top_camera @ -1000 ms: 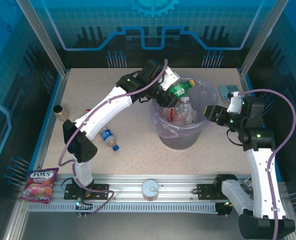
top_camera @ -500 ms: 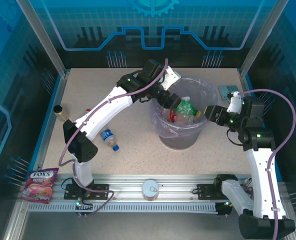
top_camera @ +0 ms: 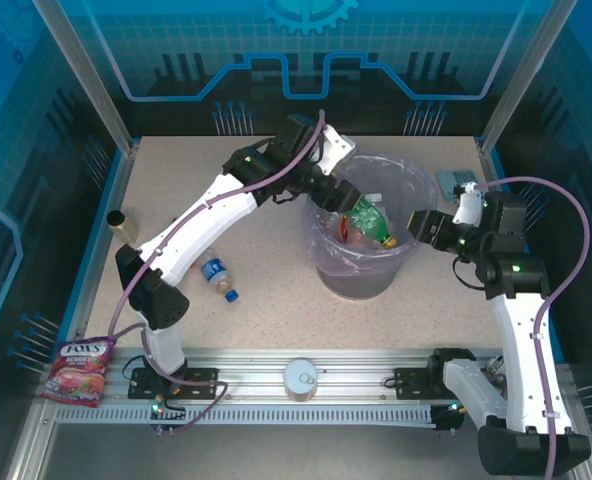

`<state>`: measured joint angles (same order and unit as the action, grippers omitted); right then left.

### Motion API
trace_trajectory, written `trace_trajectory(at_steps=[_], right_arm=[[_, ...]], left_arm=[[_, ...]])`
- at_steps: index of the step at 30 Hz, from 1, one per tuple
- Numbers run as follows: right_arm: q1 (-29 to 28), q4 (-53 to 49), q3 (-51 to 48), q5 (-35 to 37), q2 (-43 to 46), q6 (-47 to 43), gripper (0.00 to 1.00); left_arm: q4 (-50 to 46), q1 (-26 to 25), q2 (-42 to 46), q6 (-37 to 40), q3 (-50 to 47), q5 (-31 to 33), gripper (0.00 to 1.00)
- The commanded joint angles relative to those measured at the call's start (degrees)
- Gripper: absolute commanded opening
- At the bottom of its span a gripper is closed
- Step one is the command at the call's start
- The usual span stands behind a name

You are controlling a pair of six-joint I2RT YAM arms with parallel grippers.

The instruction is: Put the plastic bottles in the bin

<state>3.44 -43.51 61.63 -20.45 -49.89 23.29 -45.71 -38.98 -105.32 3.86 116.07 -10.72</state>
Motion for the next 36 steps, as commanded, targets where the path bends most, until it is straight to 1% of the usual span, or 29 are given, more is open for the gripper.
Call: trace_trajectory(at_steps=[1, 5, 9, 12, 14, 18, 20, 24, 28, 30, 32, 34, 36], right_arm=[[0.43, 0.4, 1.91, -1.08, -0.21, -0.92, 0.57], [0.42, 1.46, 1.18, -2.16, -0.21, -0.66, 0.57], [0.4, 1.85, 0.53, -3.01, -0.23, -0.7, 0.56], [0.42, 2.17, -0.3, -3.16, -0.12, -0.85, 0.55], [0.3, 2.74, -0.83, -3.77, -0.29, -0.72, 0.55], [0.34, 4.21, -1.27, -5.62, -0.56, -0.35, 0.55], [0.33, 4.22, -1.45, -5.57, -0.81, -0.35, 0.54], [0.32, 4.04, -2.24, -5.77, -1.02, -0.35, 0.54], [0.34, 4.22, -3.22, -5.48, -0.99, -0.44, 0.54], [0.34, 4.35, -3.43, -5.44, -1.08, -0.54, 0.54], [0.31, 4.31, -3.3, -5.4, -1.26, -0.77, 0.54], [0.44, 4.31, -3.31, -5.13, -1.27, -0.86, 0.54], [0.42, 4.39, -3.25, -5.04, -1.35, -0.79, 0.54]], left_arm=[[-0.88, 1.35, 5.53, -3.84, -2.07, 3.0, 0.79], [-1.44, 3.61, 11.0, -7.31, -7.89, 6.29, 0.81], [-2.93, 7.59, 18.77, -12.68, -15.47, 9.55, 0.87], [-4.61, 12.31, 25.18, -17.09, -22.41, 9.53, 0.88], [-5.83, 16.33, 29.51, -20.18, -27.91, 9.66, 0.88], [-10.77, 23.22, 35.18, -24.33, -35.9, 9.91, 0.88], [-11.54, 26.34, 38.32, -26.24, -40.49, 10.47, 0.88], [-9.62, 32.41, 43.82, -30.01, -49.74, 12.21, 0.89], [-4.67, 37.64, 44.06, -31.32, -56.61, 12.54, 0.89], [-2.34, 38.31, 42.42, -32.2, -58.81, 12.0, 0.87], [0.17, 38.22, 40.86, -34.1, -61.09, 9.79, 0.85], [2.49, 36.89, 40.18, -36.21, -63.34, 9.87, 0.84], [3.88, 34.96, 39.26, -38.68, -64.91, 11.25, 0.84]])
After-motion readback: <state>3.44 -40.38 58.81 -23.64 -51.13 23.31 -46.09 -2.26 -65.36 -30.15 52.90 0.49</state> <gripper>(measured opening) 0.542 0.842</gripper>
